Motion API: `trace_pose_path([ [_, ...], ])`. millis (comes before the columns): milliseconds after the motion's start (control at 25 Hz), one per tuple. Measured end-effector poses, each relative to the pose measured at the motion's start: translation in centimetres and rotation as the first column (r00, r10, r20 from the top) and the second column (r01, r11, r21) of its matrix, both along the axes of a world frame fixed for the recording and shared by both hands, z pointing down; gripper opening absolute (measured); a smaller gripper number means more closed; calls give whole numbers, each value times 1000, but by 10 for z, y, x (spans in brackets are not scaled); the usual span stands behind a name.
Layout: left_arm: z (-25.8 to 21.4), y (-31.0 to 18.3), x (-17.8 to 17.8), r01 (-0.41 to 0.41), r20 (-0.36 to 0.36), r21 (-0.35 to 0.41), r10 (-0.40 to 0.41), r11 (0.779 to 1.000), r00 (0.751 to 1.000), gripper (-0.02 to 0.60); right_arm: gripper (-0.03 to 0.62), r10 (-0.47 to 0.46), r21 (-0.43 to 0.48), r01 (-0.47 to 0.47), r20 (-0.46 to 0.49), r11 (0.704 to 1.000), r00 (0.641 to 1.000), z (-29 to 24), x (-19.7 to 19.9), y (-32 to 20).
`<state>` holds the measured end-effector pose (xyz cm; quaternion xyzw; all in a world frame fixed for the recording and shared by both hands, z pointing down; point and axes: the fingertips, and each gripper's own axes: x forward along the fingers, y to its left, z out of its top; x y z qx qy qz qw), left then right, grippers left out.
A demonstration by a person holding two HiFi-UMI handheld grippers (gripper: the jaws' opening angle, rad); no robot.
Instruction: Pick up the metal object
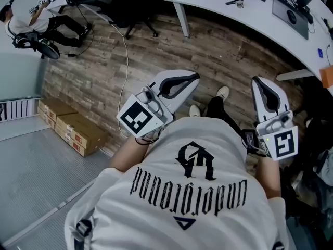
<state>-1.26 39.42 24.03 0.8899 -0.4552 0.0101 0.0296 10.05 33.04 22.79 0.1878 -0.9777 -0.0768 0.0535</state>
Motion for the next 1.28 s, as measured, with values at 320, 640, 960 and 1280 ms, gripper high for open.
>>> trace_pose_path([
  [320, 8, -34, -19, 53, 12, -36, -52, 998, 999, 15, 14, -50, -18, 50, 6, 999, 999, 8, -22, -41],
  [640, 15, -104, -17, 79, -9, -46, -79, 996, 997, 15, 14, -74, -55, 73, -11, 996, 997, 20, -21, -113],
  [960, 10, -200, 1, 93, -24, 0, -93, 996, 995, 14, 14, -81, -62, 79, -14, 995, 997, 21, 1, -204],
  [1280, 10, -268, 46, 56, 2, -4, -56, 998, 998, 15, 14, -79, -38, 79, -5, 996, 997, 15, 47, -259],
])
